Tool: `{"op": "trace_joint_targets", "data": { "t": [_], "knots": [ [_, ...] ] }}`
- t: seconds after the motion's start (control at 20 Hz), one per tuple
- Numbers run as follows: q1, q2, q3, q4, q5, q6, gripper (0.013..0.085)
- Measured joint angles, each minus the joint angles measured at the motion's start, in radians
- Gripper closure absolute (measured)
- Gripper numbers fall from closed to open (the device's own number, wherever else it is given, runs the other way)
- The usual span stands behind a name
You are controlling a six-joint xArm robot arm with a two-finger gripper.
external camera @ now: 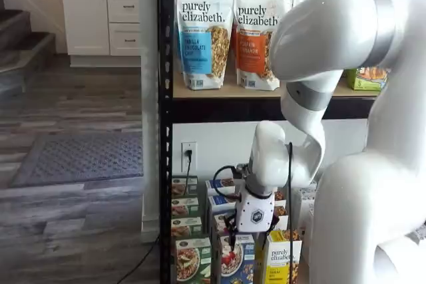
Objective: Pick up the blue and white box that is on the bottom shelf, the second box from the left
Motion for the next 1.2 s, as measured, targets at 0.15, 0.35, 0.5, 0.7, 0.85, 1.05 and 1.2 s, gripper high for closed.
{"op": "trace_joint_targets", "data": {
  "t": [0.15,0.35,0.5,0.7,0.85,1.05,1.2],
  "knots": [
    [-0.005,0.038,-0.017,-0.016,-0.023,0.009,0.0130],
    [-0.009,0.087,-0.042,-0.037,-0.041,0.024,0.0130],
    [-0.010,0.119,-0.058,-0.055,-0.053,0.039,0.0130],
    [-0.005,0.158,-0.073,-0.028,-0.093,0.014,0.0130],
    [-0.003,0.185,-0.086,-0.012,-0.113,0.000,0.0130],
    [-0.006,0.211,-0.101,-0.037,-0.127,0.020,0.0130],
    [-0.009,0.224,-0.108,-0.065,-0.136,0.045,0.0130]
  ]
}}
